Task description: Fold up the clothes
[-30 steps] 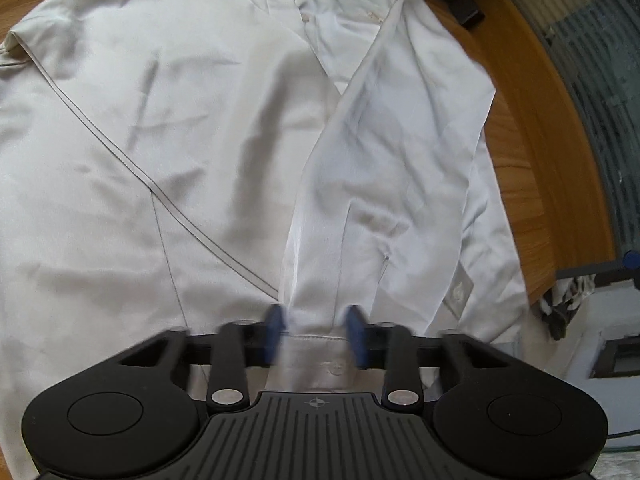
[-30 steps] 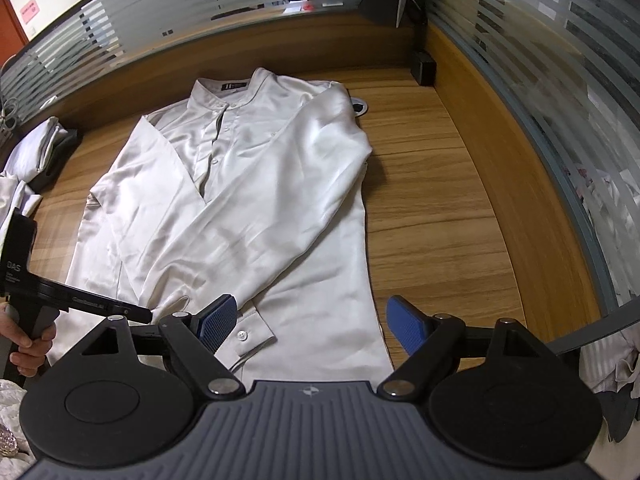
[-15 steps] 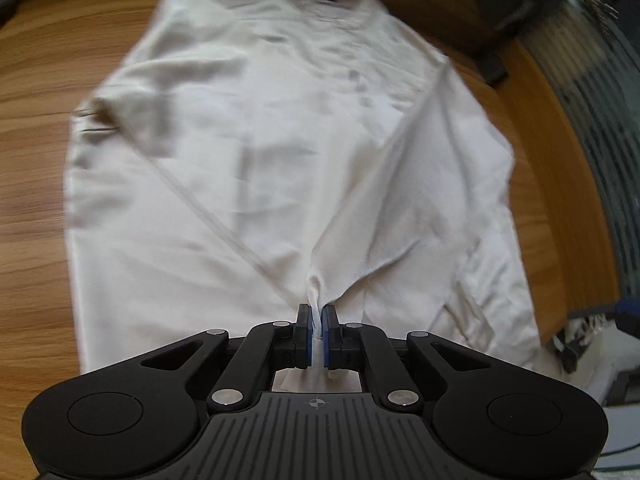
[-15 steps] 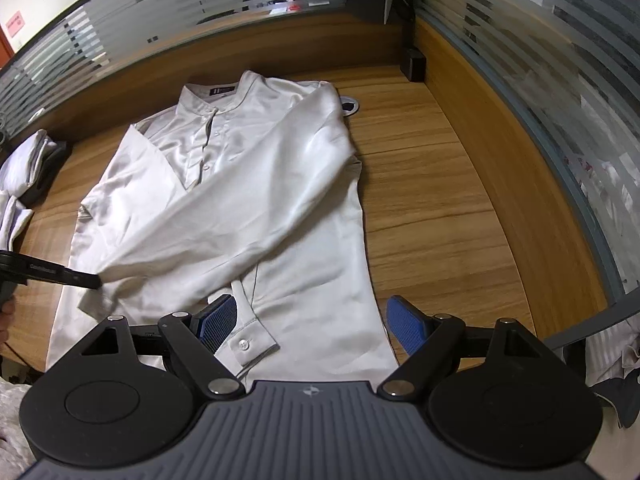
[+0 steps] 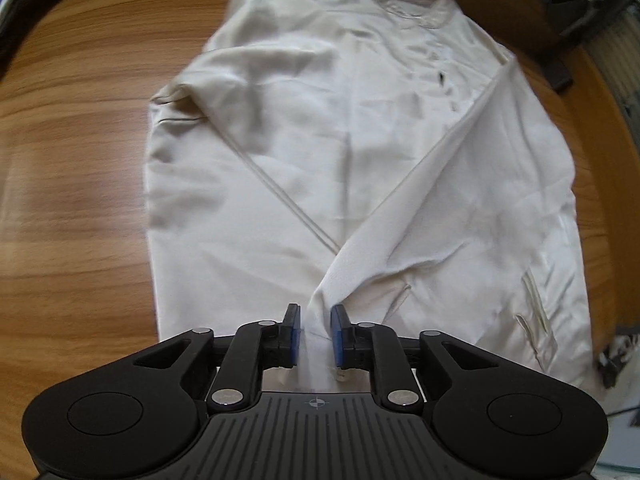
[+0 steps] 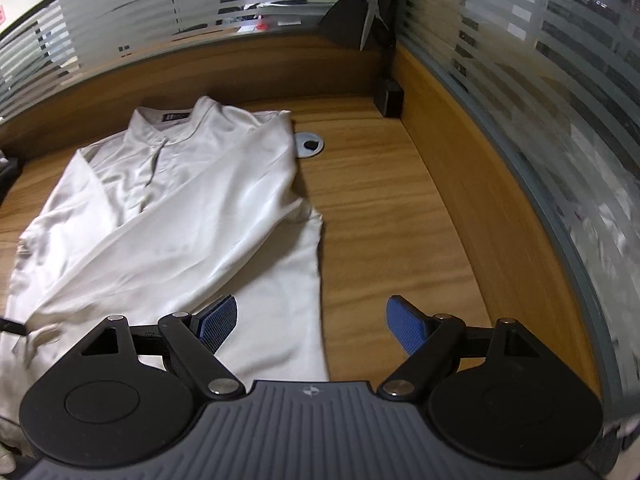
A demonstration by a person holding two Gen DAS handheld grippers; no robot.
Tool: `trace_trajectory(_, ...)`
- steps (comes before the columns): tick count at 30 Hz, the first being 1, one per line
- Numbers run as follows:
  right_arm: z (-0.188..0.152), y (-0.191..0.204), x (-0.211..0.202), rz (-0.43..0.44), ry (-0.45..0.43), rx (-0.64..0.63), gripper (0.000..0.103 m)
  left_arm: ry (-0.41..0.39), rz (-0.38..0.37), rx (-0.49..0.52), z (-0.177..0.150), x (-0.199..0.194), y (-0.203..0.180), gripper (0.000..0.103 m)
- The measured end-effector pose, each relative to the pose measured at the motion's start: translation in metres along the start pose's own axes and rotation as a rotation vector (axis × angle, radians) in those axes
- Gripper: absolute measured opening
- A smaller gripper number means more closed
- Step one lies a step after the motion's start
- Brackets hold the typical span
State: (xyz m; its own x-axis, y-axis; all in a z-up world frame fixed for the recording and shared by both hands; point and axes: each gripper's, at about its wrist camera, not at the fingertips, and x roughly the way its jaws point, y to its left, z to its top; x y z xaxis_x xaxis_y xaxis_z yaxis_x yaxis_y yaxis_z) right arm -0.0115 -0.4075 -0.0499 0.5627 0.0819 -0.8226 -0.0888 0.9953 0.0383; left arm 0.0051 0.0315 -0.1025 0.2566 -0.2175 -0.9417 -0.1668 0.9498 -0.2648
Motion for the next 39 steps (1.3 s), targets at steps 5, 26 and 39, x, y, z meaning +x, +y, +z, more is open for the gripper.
trace_trajectory(5,0.026,-0.011,0.057,-0.001,0.007,-0.129,0.087,-0.05,0.03,-0.132,-0.008,-0.016,-0.002,0.044)
trace_trajectory(26,0.067,-0.031,0.19,0.004,-0.016,-0.357,0.086,-0.158,0.207,-0.506,-0.06,-0.04,-0.003,0.053)
trace_trajectory(39,0.075,-0.049,0.155,0.078,-0.128,-0.253,0.086,-0.203,0.207,-0.474,-0.031,-0.032,-0.002,0.054)
